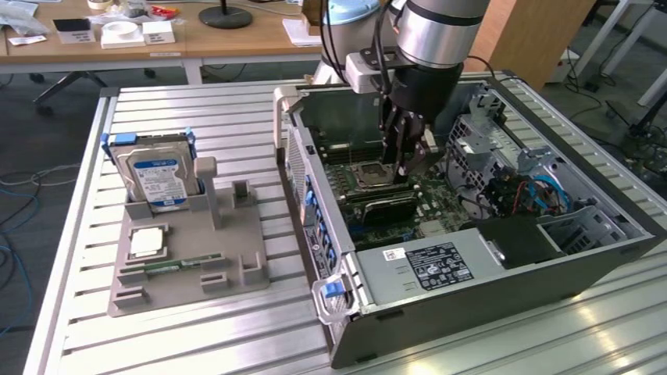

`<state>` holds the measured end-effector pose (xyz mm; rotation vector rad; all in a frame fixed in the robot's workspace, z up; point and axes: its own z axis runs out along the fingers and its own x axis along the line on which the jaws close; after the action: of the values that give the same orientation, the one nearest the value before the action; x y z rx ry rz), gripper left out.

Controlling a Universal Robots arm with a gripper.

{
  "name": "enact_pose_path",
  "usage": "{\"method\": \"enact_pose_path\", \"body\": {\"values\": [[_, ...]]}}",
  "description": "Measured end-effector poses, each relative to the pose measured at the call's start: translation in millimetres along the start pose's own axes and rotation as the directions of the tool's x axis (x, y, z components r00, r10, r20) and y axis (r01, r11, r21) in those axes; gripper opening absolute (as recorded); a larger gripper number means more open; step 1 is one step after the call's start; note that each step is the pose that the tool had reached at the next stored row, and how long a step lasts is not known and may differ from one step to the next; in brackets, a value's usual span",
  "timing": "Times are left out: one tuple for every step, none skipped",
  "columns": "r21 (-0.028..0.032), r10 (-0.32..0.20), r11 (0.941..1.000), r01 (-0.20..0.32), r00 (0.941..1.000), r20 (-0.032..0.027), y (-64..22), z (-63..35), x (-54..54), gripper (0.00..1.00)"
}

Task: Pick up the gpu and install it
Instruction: 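Press down on the gpu until it lock into place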

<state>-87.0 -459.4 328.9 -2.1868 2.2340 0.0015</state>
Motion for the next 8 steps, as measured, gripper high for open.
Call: {"method": "enact_pose_path", "body": {"values": [[0.0,0.0,1.0,0.0,1.0,0.0,0.0,0.0,0.0,0.46],[0.0,0.0,1.0,0.0,1.0,0.0,0.0,0.0,0.0,0.46],[0.0,0.0,1.0,0.0,1.0,0.0,0.0,0.0,0.0,0.46],[0.0,0.0,1.0,0.0,1.0,0.0001,0.0,0.0,0.0,0.46],[0.0,0.0,1.0,0.0,1.0,0.0,0.0,0.0,0.0,0.46],[0.0,0.0,1.0,0.0,1.0,0.0,0.0,0.0,0.0,0.44],[0.0,0.0,1.0,0.0,1.0,0.0,0.0,0.0,0.0,0.38],[0.0,0.0,1.0,0.0,1.0,0.0,0.0,0.0,0.0,0.38]]}}
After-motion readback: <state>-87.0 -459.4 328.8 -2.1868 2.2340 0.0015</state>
